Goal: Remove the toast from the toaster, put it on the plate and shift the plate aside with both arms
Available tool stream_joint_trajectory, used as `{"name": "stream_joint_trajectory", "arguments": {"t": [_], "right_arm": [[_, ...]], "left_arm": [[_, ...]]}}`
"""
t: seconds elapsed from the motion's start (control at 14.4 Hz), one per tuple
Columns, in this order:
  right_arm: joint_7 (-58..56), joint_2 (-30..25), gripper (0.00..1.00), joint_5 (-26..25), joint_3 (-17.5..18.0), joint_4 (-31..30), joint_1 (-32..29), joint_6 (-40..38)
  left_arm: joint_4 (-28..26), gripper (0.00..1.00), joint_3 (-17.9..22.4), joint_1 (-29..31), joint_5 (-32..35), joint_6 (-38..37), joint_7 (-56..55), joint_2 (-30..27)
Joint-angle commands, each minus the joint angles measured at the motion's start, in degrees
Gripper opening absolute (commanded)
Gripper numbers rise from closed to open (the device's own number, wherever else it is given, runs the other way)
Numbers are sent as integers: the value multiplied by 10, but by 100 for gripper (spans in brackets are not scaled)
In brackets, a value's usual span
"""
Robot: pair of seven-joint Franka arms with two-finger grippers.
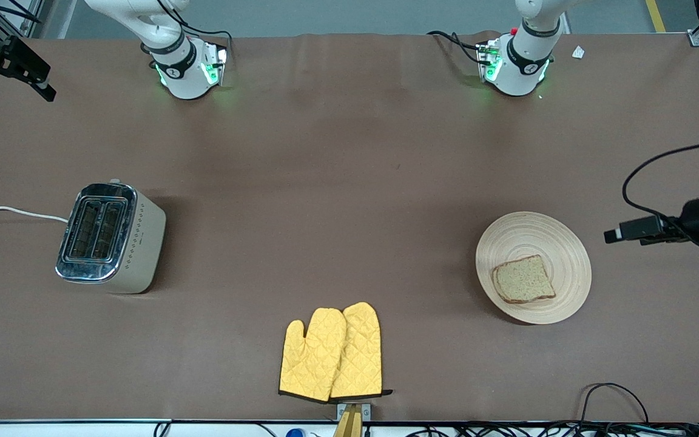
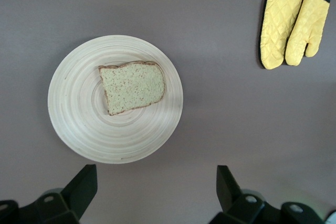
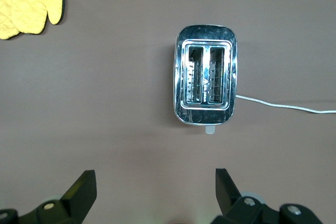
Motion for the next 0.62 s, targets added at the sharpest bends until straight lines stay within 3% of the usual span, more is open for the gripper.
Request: {"name": "stream_joint_trajectory", "arguments": {"t": [0.0, 0.07, 0.28, 0.55], "right_arm": [[5, 4, 100, -4, -2, 6, 2, 0], [5, 5, 100, -3, -2, 5, 2, 0], [5, 6, 100, -2, -3, 5, 2, 0], [5, 8, 100, -2, -3, 5, 1, 4]], "left_arm": [[-13, 100, 10, -15, 22, -20, -2, -44], [-16, 100, 19, -34, 25, -23, 0, -62], [-37, 100, 118, -149, 89, -59, 1, -129], [-60, 100, 135, -188, 124, -101, 4, -187]]}}
